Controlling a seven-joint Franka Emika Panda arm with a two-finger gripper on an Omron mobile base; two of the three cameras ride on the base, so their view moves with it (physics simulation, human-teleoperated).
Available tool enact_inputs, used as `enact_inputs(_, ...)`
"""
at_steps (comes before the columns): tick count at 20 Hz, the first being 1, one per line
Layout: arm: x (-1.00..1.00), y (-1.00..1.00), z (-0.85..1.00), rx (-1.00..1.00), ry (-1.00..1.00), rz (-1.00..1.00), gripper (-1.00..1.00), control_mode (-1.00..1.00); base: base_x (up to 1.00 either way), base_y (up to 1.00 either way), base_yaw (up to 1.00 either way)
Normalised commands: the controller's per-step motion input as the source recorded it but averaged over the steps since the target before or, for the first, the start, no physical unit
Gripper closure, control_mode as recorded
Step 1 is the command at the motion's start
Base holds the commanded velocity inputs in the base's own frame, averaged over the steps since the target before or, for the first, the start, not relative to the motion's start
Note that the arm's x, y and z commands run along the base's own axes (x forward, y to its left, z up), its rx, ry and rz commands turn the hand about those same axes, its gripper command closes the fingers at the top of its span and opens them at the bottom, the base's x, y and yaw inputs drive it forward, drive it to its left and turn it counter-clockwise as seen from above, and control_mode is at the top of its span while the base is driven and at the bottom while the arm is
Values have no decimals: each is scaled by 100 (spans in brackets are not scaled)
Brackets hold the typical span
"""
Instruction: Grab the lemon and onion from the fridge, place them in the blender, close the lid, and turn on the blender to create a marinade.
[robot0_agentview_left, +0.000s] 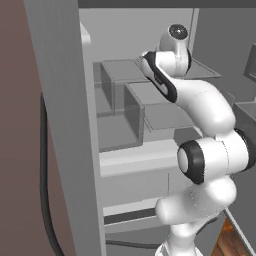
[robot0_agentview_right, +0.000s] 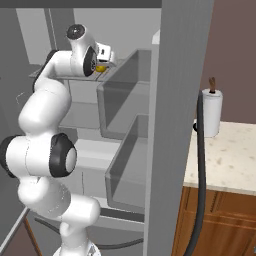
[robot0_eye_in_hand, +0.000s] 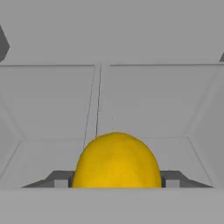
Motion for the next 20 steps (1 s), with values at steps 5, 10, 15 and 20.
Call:
enact_inputs(5,-100,4,0,3,-10,-1,100,-100,0,0,0)
enact_inputs(10,-100,0,26,9,-1,-4,100,-100,0,0,0)
enact_inputs(15,-100,0,41,7,9,-2,100,-100,0,0,0)
enact_inputs(20,-100,0,-8,5,10,0,100,-100,0,0,0)
